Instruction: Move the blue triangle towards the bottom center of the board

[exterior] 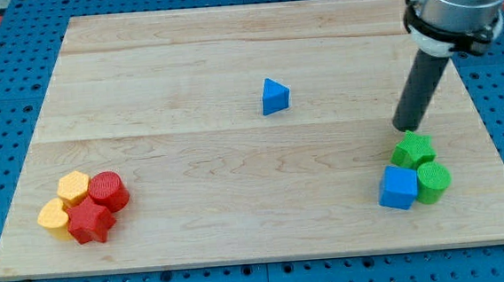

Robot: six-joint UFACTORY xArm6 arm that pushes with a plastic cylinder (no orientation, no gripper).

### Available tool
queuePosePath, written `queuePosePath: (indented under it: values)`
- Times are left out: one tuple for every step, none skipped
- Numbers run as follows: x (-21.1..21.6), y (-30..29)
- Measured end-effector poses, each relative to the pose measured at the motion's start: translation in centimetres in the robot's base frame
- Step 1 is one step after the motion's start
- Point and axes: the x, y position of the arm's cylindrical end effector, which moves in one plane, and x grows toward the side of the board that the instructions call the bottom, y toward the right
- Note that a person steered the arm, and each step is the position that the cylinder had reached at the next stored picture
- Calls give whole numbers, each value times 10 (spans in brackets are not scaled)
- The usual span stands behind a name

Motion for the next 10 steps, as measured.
queuePosePath:
  values:
    - [-36,-17]
    - [-66,-57]
    - [-79,-100]
    - [-79,-123]
    - [-79,-139]
    - [-79,-158]
    - [-79,-171]
    - [-79,-180]
    - [-68,-181]
    - [-46,-181]
